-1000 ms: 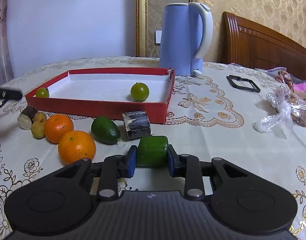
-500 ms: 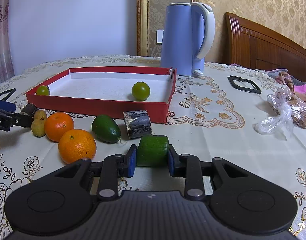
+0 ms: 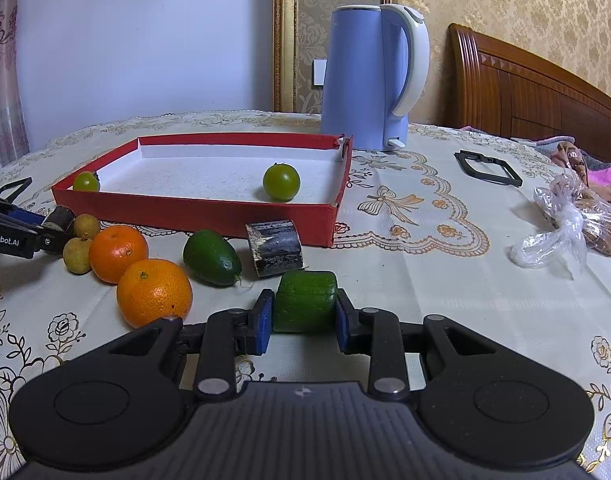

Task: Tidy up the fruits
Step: 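Grasp the dark cylindrical slice with the left gripper while the right gripper holds the cucumber chunk, then lower the dark slice into the red tray and open the left gripper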

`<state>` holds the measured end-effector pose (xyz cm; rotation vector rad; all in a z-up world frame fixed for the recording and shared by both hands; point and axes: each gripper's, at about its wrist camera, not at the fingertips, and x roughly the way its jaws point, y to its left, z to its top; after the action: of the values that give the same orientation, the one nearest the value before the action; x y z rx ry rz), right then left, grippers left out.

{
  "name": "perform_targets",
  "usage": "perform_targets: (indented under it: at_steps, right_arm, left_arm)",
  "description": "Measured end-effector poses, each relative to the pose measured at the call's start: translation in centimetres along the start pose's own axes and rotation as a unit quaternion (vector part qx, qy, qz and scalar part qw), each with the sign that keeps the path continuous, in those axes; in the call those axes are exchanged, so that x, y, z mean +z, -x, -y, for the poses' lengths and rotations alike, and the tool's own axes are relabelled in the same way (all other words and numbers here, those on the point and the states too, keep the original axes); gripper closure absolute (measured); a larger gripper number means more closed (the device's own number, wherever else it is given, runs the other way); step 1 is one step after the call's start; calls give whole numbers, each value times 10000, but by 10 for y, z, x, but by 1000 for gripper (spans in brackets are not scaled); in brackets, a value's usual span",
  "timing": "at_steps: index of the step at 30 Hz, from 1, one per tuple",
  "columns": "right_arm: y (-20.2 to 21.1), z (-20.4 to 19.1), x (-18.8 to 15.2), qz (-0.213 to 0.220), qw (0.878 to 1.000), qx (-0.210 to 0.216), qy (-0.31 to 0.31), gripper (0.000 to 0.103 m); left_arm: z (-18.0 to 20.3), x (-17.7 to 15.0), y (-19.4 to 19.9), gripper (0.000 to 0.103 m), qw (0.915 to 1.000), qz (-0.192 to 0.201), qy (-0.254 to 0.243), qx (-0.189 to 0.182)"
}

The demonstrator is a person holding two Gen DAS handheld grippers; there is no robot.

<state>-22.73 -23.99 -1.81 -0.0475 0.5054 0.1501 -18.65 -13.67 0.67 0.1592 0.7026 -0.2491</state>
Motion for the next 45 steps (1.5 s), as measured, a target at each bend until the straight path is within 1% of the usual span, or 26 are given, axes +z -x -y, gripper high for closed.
perform_targets:
  at_steps: [5,9,15,17,19,23,28,29,36,40,45]
  right_arm:
    - [0,0,0,1,10000,-2,1,73]
    - [0,0,0,0,10000,-2,2,73]
    - [0,0,0,1,10000,-3,2,73]
    - [0,0,0,0,10000,-2,-1,73]
    - [0,0,0,0,10000,0,-4,73]
    - [1,0,0,-1,10000,1,-4,73]
    - [0,0,0,0,10000,3,-12,73]
    - [0,0,0,0,10000,7,-17,73]
    - [-1,0,0,-1,10000,21,-32,73]
    - [0,0,0,0,10000,20,-34,73]
    - [0,0,0,0,10000,19,-34,73]
  left_arm:
    - [-4,1,11,60,9999,97,45,39]
    - [-5,10,21,60,9997,237,-23,49]
    - [-6,46,27,60,9972,690,-225,168]
    - [-7,61,21,60,9964,797,-237,167]
    - [-10,76,9,60,9964,814,-193,111]
    - [-20,104,-25,60,9982,594,-36,51]
    - [-33,125,-68,60,9994,257,115,191]
    - [-35,126,-75,60,9994,207,137,244]
    - [-39,120,-105,60,9993,-67,214,303]
    - [-39,115,-113,60,9992,-217,184,297]
    - [-39,111,-116,59,9991,-239,185,307]
